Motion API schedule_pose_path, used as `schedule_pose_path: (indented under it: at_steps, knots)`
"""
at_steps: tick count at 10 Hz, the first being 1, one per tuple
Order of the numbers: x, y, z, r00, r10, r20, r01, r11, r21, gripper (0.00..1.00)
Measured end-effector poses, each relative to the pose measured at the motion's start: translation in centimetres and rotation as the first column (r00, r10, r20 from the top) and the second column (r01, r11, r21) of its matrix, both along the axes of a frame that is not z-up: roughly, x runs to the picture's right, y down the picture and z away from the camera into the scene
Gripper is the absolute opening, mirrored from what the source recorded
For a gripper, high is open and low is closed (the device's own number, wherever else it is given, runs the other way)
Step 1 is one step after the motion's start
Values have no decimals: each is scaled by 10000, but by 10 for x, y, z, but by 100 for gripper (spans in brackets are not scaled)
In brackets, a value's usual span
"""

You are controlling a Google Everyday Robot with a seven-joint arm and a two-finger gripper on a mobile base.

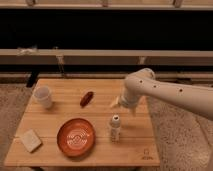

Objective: Knock the bottle over

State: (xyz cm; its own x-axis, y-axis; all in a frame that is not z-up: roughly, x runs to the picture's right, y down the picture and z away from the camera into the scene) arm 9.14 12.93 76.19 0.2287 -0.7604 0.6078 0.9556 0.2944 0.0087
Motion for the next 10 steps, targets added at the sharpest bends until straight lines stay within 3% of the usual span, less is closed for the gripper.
schedule_pose_path:
  at_steps: [4,10]
  knots:
    - [-3,36,-33,9992,107,398,-104,9999,-73,80]
    - [-9,41,-36,9971,207,731,-205,9998,-31,80]
